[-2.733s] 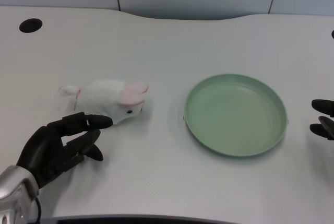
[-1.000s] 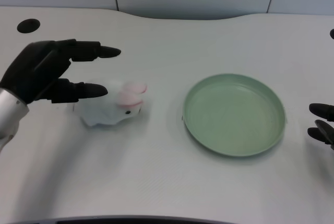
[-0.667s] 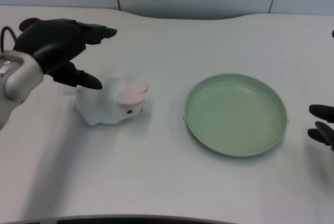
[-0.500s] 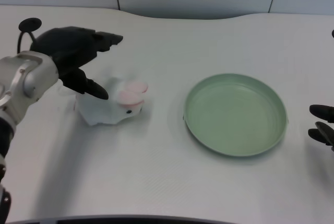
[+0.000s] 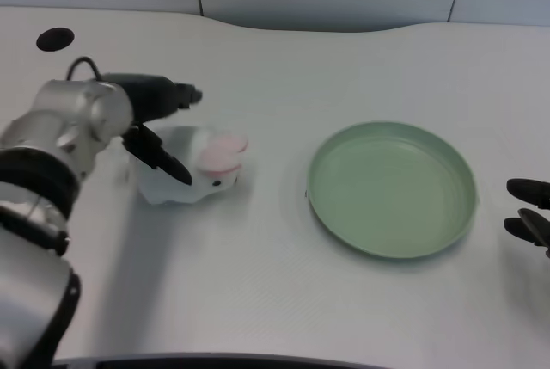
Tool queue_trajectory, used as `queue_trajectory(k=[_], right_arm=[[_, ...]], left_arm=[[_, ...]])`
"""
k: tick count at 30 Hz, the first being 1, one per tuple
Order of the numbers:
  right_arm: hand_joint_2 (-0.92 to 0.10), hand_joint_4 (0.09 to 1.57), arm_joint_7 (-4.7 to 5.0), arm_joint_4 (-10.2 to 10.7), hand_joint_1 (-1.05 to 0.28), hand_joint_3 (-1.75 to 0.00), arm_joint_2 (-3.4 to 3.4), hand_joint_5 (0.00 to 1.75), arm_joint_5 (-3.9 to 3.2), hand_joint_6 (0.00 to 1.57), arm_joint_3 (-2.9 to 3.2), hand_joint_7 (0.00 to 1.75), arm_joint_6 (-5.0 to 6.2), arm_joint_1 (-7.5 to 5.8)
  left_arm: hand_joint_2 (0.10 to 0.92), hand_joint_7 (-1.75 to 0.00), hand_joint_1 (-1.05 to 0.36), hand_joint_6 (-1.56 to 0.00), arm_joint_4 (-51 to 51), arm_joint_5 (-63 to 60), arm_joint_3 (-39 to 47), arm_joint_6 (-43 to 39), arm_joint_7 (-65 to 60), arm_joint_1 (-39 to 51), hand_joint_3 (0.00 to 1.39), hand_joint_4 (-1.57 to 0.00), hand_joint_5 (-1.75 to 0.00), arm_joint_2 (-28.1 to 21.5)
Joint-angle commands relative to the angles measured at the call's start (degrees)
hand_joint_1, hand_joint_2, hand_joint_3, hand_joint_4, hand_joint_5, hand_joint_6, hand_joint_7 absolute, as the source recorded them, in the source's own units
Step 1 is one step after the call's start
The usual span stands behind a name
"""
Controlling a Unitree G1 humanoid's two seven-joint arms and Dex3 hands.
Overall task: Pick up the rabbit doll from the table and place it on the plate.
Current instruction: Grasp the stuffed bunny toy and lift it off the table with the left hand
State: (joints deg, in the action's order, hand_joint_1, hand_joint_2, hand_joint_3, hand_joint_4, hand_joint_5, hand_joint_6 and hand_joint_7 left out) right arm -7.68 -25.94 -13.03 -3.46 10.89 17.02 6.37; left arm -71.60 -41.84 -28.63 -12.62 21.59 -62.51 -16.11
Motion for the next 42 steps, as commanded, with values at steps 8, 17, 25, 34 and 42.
queue_trajectory(k=[8,17,25,34,42], right_arm=[[-0.92,1.07,-1.15,4.54,-0.44,-0.13,-0.51,0.01,-1.74,0.99,0.93,0.00,-1.21,-3.94],[-0.92,1.06,-1.37,6.04,-0.43,-0.14,-0.60,0.00,-1.75,0.96,0.99,0.00,-1.55,-5.21],[-0.92,1.05,-1.81,7.58,-0.43,-0.16,-0.59,0.00,-2.04,0.93,1.10,0.00,-2.04,-6.19],[-0.92,1.03,-1.84,7.38,-0.42,-0.17,-0.66,0.00,-1.93,0.93,1.39,0.00,-1.31,-6.31],[-0.92,1.02,-2.05,7.46,-0.41,-0.17,-0.98,0.00,-2.06,0.93,1.80,0.00,-1.35,-6.60]], left_arm=[[0.903,-0.03,-1.03,-0.07,-3.61,-0.81,-3.56,4.40,1.56,-1.34,0.03,-0.01,-0.01,3.21],[0.891,-0.01,-0.95,-0.07,-4.57,-2.15,-6.37,4.32,-3.04,-0.29,0.01,0.00,0.00,3.71],[0.874,-0.02,-0.93,-0.10,-5.21,-4.33,-9.41,3.62,-7.41,0.48,0.00,-0.03,-0.01,3.47],[0.775,-0.02,-0.85,-0.15,-5.34,-5.64,-11.22,0.40,-13.38,2.69,0.00,-0.11,-0.04,2.26],[0.753,-0.05,-0.56,-0.37,-5.75,-4.23,-10.03,-0.14,-19.30,5.18,0.00,-0.34,-0.10,2.63]])
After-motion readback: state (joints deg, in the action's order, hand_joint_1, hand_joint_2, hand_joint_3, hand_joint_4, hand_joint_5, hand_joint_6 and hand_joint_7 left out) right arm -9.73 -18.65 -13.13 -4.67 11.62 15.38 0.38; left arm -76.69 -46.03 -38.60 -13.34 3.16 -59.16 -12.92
